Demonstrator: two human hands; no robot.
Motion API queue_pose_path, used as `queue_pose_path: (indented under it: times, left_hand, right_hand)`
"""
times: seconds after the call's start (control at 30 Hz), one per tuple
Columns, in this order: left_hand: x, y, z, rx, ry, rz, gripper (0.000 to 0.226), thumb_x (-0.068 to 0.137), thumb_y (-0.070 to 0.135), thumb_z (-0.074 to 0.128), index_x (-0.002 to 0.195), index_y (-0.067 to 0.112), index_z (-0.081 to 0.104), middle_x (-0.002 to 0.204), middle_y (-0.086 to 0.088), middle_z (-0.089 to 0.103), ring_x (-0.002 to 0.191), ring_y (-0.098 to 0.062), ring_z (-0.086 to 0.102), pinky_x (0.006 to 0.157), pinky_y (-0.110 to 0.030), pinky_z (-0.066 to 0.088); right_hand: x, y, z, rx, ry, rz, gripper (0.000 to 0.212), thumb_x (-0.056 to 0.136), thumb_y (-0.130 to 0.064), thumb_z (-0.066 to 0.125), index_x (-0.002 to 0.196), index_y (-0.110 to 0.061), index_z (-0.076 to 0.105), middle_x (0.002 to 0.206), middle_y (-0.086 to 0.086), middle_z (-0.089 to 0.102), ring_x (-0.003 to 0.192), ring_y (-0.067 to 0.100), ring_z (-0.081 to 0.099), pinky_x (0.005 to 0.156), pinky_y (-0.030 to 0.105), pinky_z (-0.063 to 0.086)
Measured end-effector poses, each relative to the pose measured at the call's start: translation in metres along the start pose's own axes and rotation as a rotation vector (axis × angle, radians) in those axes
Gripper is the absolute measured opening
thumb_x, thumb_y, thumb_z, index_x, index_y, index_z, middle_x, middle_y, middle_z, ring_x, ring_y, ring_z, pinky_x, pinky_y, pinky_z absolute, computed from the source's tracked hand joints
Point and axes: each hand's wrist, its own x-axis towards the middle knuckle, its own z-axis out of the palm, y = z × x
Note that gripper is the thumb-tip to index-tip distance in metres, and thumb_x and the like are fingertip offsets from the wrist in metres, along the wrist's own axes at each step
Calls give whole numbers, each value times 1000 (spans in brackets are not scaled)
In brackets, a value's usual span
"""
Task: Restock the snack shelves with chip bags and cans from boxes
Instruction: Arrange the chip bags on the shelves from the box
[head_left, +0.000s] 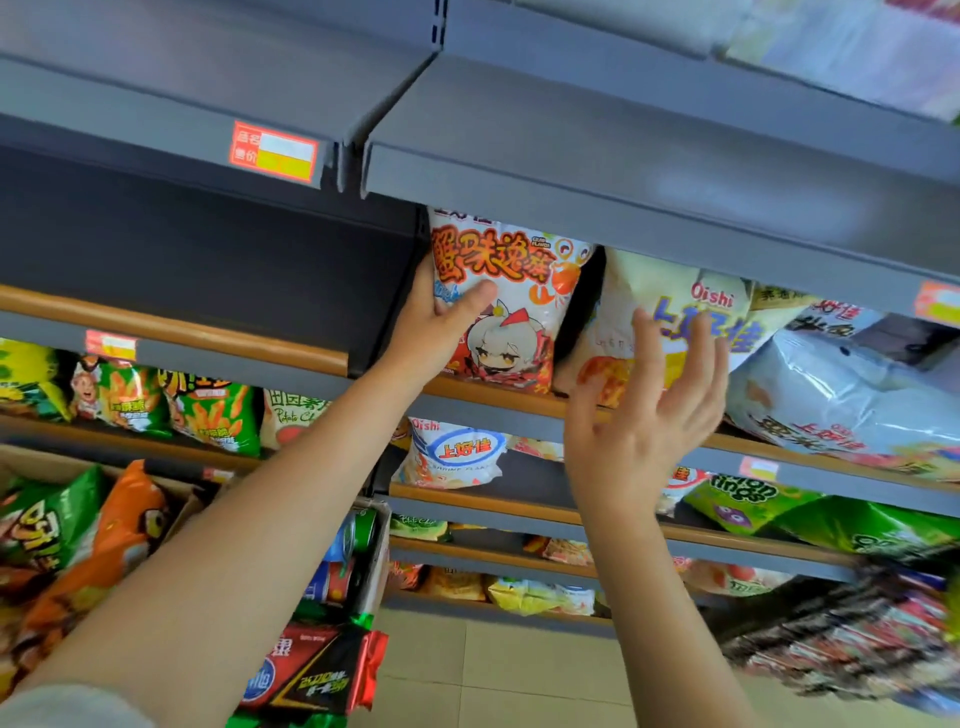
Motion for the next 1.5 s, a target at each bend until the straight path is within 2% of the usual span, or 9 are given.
queue_pose_path:
  times: [0.2, 0.43, 0.6, 0.73, 0.83, 0.97, 1.1, 1.33, 1.5]
  left_hand:
    - [-9, 0, 16, 20, 126, 41, 51, 99, 38, 58, 146, 36, 38, 117, 25, 58, 96, 17, 56, 73, -4, 46]
    - [-26, 3, 30, 97, 250, 80, 54, 99, 45, 54, 150, 37, 35, 119, 25, 58, 102, 14, 58, 81, -12, 49]
    - [-67, 4, 66, 378, 583, 179, 72, 90, 25, 63, 152, 13, 29, 155, -10, 33, 145, -25, 30, 116, -51, 33]
    - [-98, 10, 131, 750, 381, 703, 57, 82, 13, 66, 136, 7, 51, 151, -19, 38, 142, -35, 31, 117, -51, 27]
    - [-91, 21, 175, 1018, 223, 895, 55, 83, 20, 66, 137, 17, 56, 153, -17, 40, 142, -39, 35, 115, -58, 26]
    - [-71, 33, 206, 1244, 220, 823, 62, 86, 40, 63, 144, 24, 50, 158, -13, 35, 148, -37, 28, 112, -66, 25]
    - [-58, 39, 216, 1331, 278, 759, 82, 79, 48, 70, 151, 26, 36, 154, -10, 40, 145, -36, 31, 113, -69, 13]
    - [-50, 38, 226, 1403, 270, 705, 97, 73, 47, 74, 155, 28, 26, 151, -2, 43, 142, -31, 31, 110, -73, 18]
    - [-46, 46, 234, 1383, 237, 678, 90, 75, 39, 72, 154, 28, 31, 151, -2, 44, 143, -30, 32, 111, -74, 17]
  right_hand:
    - [29, 41, 34, -190, -319, -10, 69, 83, -33, 55, 150, -36, 41, 161, 18, 27, 147, 49, 20, 106, 62, 32]
    - [34, 58, 20, -41, -341, -41, 65, 84, -31, 55, 148, -30, 45, 161, 14, 28, 149, 45, 18, 108, 60, 34]
    - [12, 79, -24, 221, -172, 19, 52, 82, -8, 61, 135, -8, 58, 151, 20, 41, 142, 39, 37, 108, 53, 36]
    - [-3, 125, -53, 48, -1, 152, 52, 77, -3, 63, 128, -11, 60, 143, 24, 48, 133, 45, 44, 103, 52, 35]
    - [1, 165, -60, -117, -43, 207, 65, 78, -10, 65, 141, -17, 54, 152, 23, 39, 140, 49, 33, 103, 56, 34]
    - [27, 197, -51, -141, -155, 238, 68, 86, -33, 63, 151, -32, 41, 161, 18, 25, 146, 53, 18, 101, 65, 37]
    - [73, 213, -28, -134, -166, 229, 68, 84, -56, 62, 147, -36, 46, 157, 15, 37, 142, 58, 23, 96, 64, 41]
    - [114, 217, 2, -181, -252, 183, 58, 74, -55, 70, 122, -25, 65, 113, 13, 64, 126, 61, 43, 83, 61, 45]
    - [101, 211, -8, -163, -208, 195, 55, 83, -52, 62, 129, -22, 61, 129, 15, 59, 138, 59, 30, 93, 63, 42]
